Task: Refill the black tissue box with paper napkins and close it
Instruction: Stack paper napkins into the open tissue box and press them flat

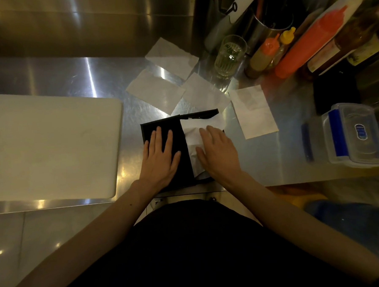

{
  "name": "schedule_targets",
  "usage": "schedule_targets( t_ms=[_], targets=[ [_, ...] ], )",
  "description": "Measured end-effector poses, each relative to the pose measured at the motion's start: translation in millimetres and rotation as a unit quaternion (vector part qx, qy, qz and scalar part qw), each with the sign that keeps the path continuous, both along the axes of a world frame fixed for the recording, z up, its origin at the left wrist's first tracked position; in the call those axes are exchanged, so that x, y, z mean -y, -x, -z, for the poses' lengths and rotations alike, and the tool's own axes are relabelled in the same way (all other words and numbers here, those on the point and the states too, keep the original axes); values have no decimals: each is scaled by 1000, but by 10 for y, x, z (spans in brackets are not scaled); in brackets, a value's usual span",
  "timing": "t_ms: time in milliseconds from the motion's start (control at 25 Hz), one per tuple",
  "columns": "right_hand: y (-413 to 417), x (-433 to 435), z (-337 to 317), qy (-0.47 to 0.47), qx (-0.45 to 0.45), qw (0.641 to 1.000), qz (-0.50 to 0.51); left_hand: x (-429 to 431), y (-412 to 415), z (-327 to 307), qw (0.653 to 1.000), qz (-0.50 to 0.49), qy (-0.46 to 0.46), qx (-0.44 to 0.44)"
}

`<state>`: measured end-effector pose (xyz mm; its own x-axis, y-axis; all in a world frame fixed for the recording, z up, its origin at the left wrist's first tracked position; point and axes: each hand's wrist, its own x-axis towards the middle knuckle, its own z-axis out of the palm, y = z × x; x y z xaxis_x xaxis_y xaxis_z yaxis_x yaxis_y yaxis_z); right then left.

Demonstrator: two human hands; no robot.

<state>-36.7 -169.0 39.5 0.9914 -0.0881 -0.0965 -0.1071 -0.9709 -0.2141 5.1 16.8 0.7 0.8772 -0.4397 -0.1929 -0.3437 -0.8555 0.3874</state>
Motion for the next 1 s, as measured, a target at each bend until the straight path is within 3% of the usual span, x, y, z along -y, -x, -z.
schedule_targets(
  t_ms=[600,680,880,1000],
  targets=[
    [-280,94,493,6,-234,966,-108,-2,-17,-95,999,10,-22,-22],
    [-262,83,441,-13,-220,970,-108,-18,-15,-100,999,10,-23,-20],
    [90,43,149,-55,-86,994,-31,-27,-7,-82,1000,4,-14,-21],
    [286,185,44,-99,-84,991,-14,-6,-4,-81,1000,0,-11,-22]
  ],
)
